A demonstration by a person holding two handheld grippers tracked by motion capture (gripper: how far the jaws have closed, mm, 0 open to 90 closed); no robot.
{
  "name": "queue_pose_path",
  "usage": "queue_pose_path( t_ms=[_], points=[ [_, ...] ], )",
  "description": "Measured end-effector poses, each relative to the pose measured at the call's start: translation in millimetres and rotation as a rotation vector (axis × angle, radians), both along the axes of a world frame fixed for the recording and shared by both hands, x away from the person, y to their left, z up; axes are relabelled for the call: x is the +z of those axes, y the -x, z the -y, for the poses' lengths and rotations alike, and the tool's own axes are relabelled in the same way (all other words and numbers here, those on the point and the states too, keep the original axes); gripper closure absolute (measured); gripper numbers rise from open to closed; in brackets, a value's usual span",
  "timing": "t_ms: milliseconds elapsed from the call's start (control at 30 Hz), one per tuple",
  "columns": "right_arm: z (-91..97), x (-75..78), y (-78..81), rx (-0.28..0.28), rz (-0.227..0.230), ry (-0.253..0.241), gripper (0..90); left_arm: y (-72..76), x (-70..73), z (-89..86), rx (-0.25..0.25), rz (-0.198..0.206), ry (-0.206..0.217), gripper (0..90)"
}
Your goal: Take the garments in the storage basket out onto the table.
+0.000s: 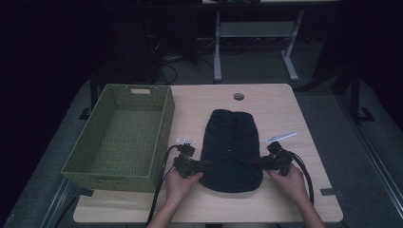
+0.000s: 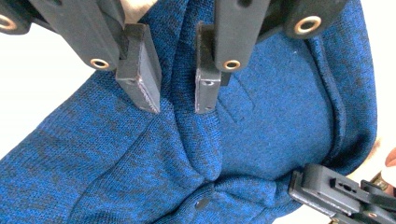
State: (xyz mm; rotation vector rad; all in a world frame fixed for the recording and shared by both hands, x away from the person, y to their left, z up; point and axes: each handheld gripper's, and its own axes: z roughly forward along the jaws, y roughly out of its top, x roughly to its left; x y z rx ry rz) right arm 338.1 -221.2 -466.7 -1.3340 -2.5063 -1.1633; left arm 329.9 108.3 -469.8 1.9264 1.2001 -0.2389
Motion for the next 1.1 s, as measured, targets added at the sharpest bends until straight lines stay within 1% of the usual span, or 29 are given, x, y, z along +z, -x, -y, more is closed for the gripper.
queue_pose_path(
  t_ms=[133,167,267,333,433,600,667,767,933,1000,1033,1067,1100],
  points=[
    [-1.1,0.0,1.1,0.012,0.000,0.001,70.7,5.3,-1.2,-2.7,-0.001,0.000,0.009,73.2],
    [-2.1,0.2,2.7,0.022,-0.001,0.004,70.7,7.3,-1.5,-3.6,-0.002,0.001,0.013,73.2],
    [-4.2,0.6,5.8,0.035,0.000,0.008,70.7,11.7,-1.0,-4.8,-0.001,0.004,0.006,73.2],
    [-6.1,1.3,8.1,0.047,0.002,0.016,70.7,16.5,-0.2,-5.7,-0.011,0.009,-0.005,73.2],
    [-8.3,2.0,11.2,0.063,0.006,0.026,70.7,21.3,-1.0,-8.0,-0.015,0.009,0.004,73.3],
    [-8.5,1.3,16.4,0.074,0.006,0.019,70.9,26.7,-1.5,-10.3,-0.021,0.016,0.005,73.8],
    [-8.3,0.6,20.5,0.078,0.006,0.010,70.9,30.1,-1.7,-11.3,-0.026,0.008,0.012,73.6],
    [-8.9,0.9,24.0,0.086,0.007,0.014,70.9,32.2,-1.7,-12.3,-0.032,-0.001,0.019,73.6],
    [-11.3,3.4,25.9,0.101,0.004,0.036,70.4,33.4,2.1,-11.9,-0.041,0.005,0.023,71.3],
    [-11.0,6.4,26.1,0.103,0.009,0.046,70.0,32.4,9.2,-11.7,-0.044,0.021,0.037,71.3],
    [-10.3,8.0,26.3,0.101,0.013,0.036,70.0,31.5,12.1,-11.6,-0.043,0.030,0.039,71.2],
    [-10.3,8.0,26.3,0.101,0.013,0.036,70.0,31.5,12.1,-11.6,-0.043,0.030,0.039,71.3],
    [-8.2,12.5,25.1,0.090,0.018,0.018,70.0,29.8,15.6,-11.5,-0.041,0.040,0.043,71.2]
  ],
)
